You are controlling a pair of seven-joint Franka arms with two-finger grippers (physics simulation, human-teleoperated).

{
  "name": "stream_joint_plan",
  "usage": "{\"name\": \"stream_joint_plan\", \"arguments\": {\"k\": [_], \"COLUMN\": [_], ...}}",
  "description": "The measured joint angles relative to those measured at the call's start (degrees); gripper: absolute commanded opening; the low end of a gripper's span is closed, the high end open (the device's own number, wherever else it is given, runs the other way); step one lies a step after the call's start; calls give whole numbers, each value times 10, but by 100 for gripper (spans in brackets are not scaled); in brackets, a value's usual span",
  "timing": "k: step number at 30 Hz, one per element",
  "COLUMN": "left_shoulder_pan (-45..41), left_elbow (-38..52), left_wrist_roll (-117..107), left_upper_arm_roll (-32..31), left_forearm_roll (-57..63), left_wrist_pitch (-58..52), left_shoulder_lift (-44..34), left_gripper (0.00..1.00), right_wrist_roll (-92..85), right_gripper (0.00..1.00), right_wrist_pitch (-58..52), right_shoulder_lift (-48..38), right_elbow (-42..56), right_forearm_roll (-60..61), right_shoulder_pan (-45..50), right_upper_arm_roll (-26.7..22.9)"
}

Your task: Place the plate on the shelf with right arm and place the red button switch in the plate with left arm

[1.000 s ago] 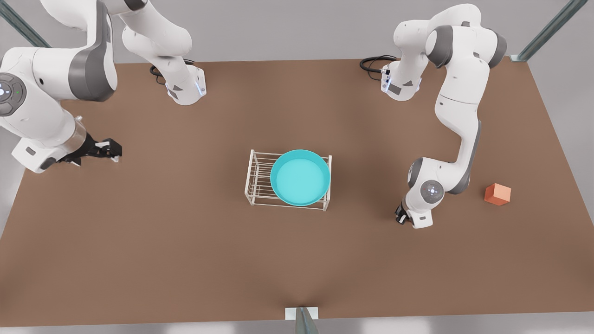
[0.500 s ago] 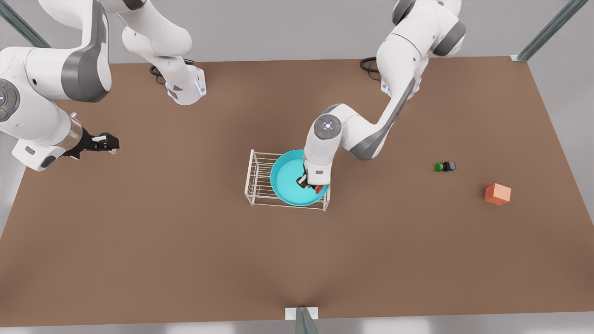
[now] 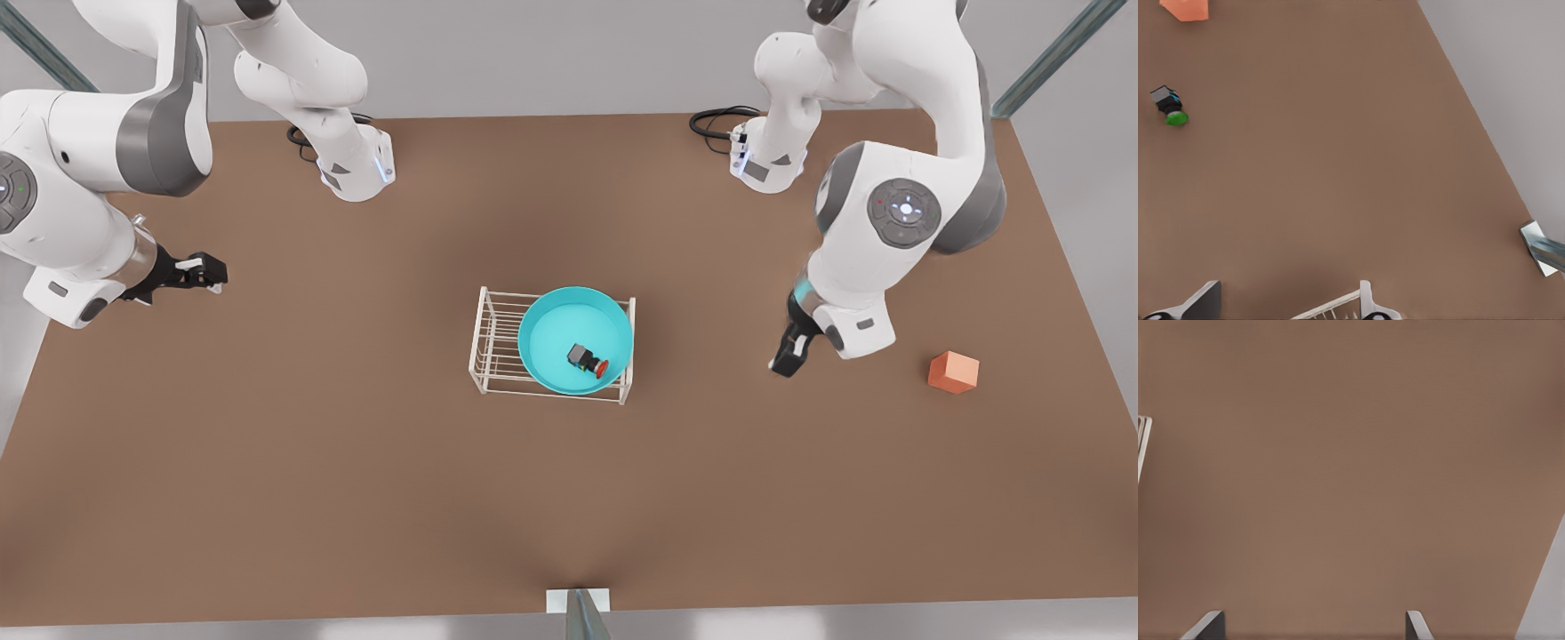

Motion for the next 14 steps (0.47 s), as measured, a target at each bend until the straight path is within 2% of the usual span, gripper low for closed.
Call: {"name": "stream_joint_plan", "arguments": {"k": [4, 14], "left_shoulder_pan": [17, 14], "left_elbow": [67, 85], "left_wrist_roll": [180, 482], "left_upper_arm_roll": [8, 2], "left_forearm_roll": [1, 0], "left_wrist_pitch": [-109, -241], "left_shoulder_lift": [6, -2], "left_gripper": [100, 100], "right_wrist_roll": [0, -1], "right_gripper": [100, 100], "right_wrist_pitch": [1, 0], "right_shoulder_lift": [-1, -1], "right_elbow": [0, -1], "right_forearm_roll": [-4, -6], "right_shoulder_pan": [1, 1], "right_upper_arm_roll": [0, -4]}}
